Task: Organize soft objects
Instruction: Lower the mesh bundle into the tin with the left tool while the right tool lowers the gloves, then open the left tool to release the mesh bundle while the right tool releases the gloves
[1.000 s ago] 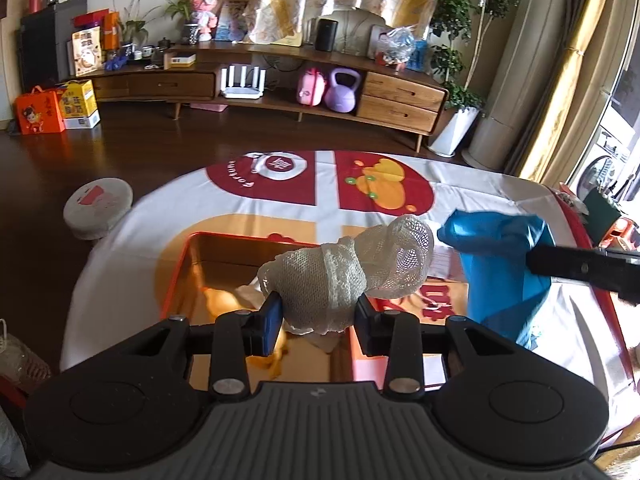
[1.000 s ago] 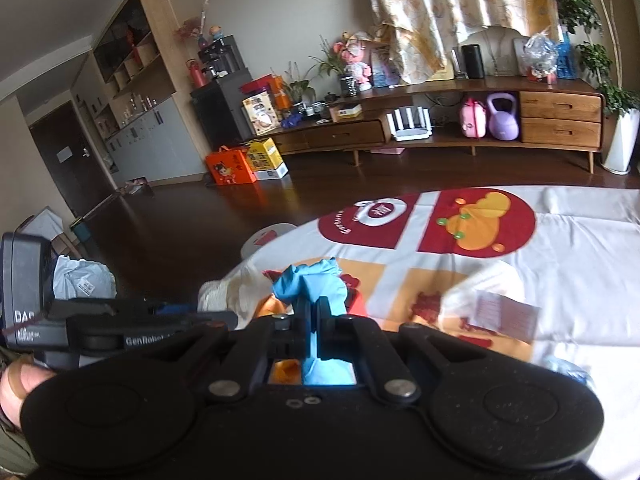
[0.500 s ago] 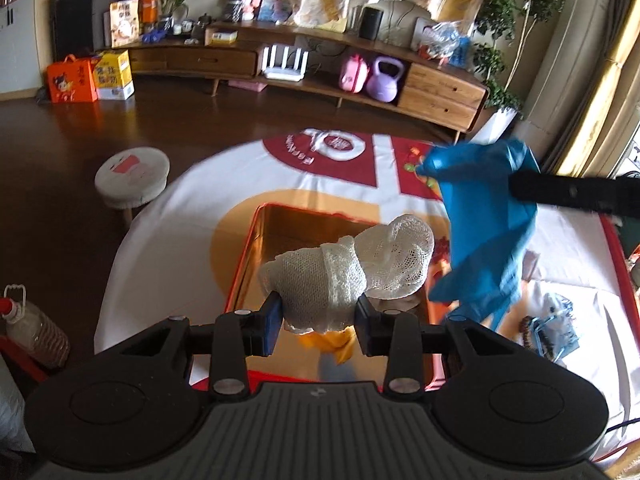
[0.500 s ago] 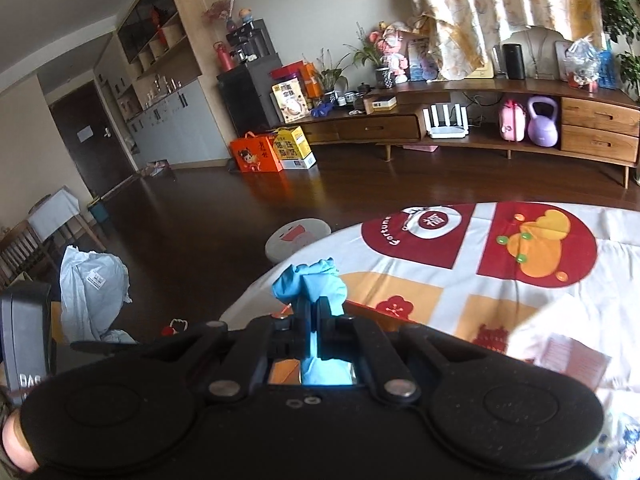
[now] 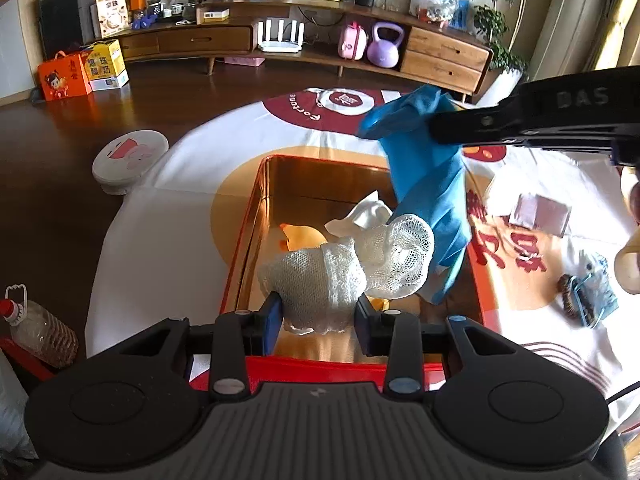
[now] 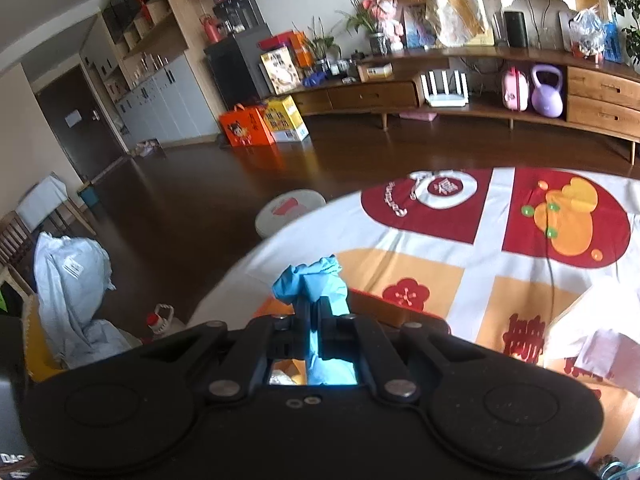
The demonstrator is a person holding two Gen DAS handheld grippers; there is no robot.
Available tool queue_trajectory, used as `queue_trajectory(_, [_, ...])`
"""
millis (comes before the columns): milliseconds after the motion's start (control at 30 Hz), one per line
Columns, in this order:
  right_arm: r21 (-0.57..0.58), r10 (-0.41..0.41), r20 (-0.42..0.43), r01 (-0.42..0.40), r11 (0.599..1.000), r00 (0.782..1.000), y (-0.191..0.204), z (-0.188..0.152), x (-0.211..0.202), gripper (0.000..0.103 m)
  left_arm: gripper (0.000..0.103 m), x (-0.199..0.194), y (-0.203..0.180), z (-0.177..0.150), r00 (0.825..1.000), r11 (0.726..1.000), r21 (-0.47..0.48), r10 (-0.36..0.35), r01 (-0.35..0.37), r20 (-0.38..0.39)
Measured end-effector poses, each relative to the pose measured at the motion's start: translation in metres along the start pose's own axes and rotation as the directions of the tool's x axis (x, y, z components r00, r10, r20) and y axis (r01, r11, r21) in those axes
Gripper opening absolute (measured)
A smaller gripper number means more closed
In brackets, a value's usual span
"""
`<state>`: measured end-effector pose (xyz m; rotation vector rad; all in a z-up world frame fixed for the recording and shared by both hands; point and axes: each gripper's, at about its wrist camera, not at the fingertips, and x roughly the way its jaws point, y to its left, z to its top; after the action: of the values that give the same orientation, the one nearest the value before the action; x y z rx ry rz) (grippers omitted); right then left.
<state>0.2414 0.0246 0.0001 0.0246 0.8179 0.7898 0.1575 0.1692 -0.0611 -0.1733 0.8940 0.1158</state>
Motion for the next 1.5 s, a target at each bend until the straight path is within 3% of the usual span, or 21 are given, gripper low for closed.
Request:
queue_trajectory(600, [-0.009, -0.047, -0.135, 0.046, 0.999, 0.990, -0.011, -0.036, 0.039, 0.005, 0.037, 0.043, -0.005, -0.003, 0.997, 1.000, 0.030, -0.002, 0.004, -0.078])
queue_trajectory(1000, [-0.005, -0.050, -0.156, 0.050, 0.999, 0.987, -0.015, -0.041, 0.041, 0.018, 0.038, 0.050, -0.002, -0.002, 0.992, 1.000, 0.016, -0.015, 0.017, -0.124])
queue_trajectory(1067, [-0.005, -0.047, -0.155, 0.047, 0.999, 0.987, -0.013, -0.041, 0.039, 0.020, 0.041, 0.049, -0.001, -0.001, 0.991, 1.000, 0.004, -0.022, 0.023, -0.131])
queue_trajectory(1200, [-0.005, -0.040, -0.157, 0.040, 0.999, 0.987, -0.011, -0.041, 0.034, 0.026, 0.063, 0.042, 0.001, 0.000, 0.992, 0.999, -0.014, -0.039, 0.038, -0.122])
queue_trajectory(1500, [-0.004, -0.024, -0.132, 0.024, 1.000, 0.991, -0.007, -0.041, 0.015, 0.037, 0.064, 0.025, -0.002, 0.002, 0.994, 0.999, -0.022, -0.044, 0.042, -0.097])
